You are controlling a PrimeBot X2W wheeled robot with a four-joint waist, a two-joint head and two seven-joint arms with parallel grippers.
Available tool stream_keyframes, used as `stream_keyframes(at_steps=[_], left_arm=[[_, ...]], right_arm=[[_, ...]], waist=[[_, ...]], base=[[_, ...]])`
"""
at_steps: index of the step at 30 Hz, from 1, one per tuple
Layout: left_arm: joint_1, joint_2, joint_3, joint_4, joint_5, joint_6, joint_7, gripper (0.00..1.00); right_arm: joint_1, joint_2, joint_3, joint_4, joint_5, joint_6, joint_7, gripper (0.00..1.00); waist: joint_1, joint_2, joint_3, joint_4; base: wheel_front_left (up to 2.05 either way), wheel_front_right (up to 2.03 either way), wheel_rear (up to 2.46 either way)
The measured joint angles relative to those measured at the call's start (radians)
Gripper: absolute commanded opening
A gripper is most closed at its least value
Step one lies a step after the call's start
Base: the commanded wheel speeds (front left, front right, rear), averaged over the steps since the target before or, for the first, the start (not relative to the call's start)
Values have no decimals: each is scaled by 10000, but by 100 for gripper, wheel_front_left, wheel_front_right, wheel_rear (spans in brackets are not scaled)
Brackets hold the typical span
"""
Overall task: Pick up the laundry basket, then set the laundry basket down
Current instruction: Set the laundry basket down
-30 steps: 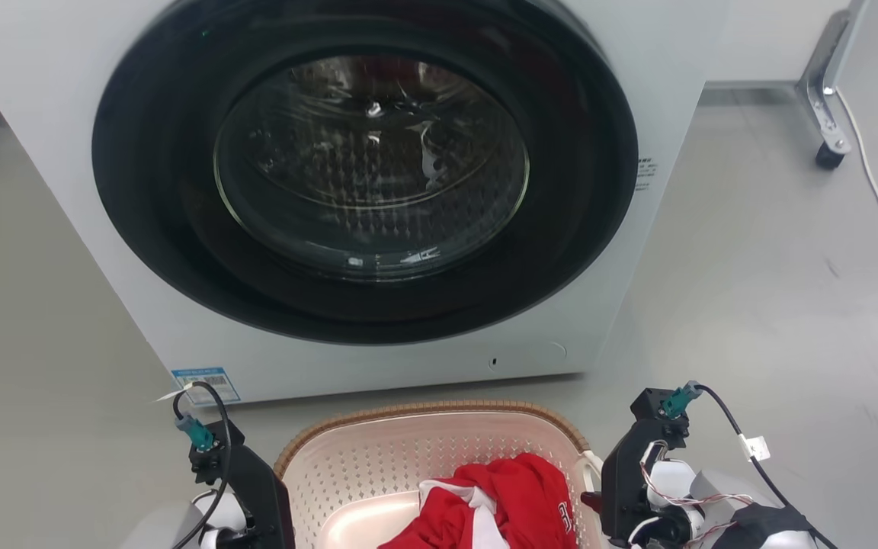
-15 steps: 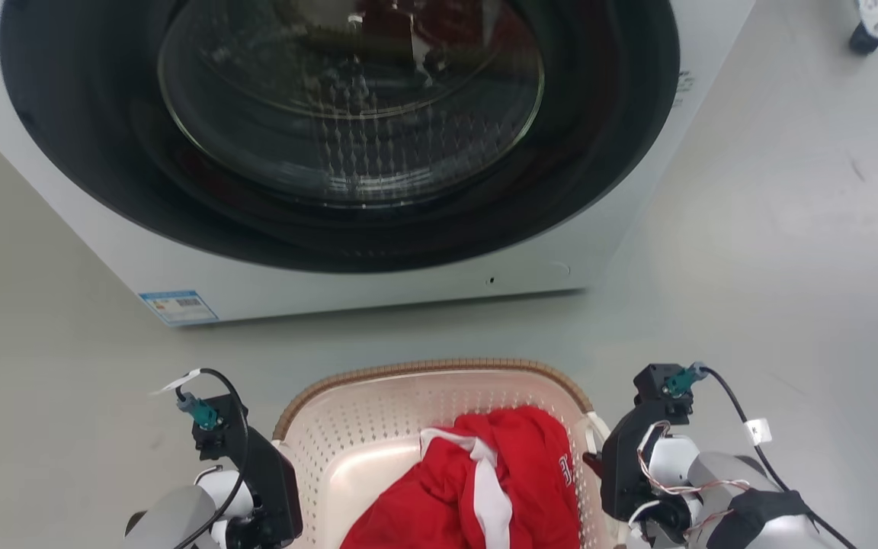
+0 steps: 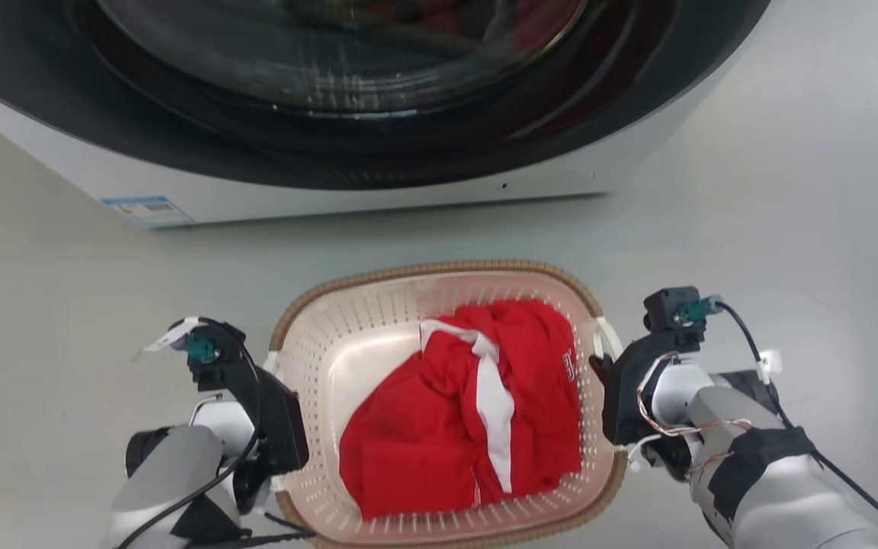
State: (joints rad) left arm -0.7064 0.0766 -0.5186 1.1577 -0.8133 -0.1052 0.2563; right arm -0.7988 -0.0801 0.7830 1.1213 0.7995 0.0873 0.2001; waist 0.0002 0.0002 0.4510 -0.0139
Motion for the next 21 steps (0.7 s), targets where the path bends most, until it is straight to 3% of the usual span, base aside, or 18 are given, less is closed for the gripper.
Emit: stream_keyframes(at_steps=[14, 21], left_arm=[[-1268, 77, -27, -305, 314, 10, -1628, 0], [-1370, 29, -71, -209, 420, -2, -2155, 0]], right_arm=[[-1383, -100, 194, -27, -685, -533, -1360, 0], [-1518, -88, 213, 163, -800, -608, -1778, 0]], waist=[[0, 0, 2253, 71], [0, 0, 3016, 67]], base=[[0, 0, 0], [0, 0, 0]])
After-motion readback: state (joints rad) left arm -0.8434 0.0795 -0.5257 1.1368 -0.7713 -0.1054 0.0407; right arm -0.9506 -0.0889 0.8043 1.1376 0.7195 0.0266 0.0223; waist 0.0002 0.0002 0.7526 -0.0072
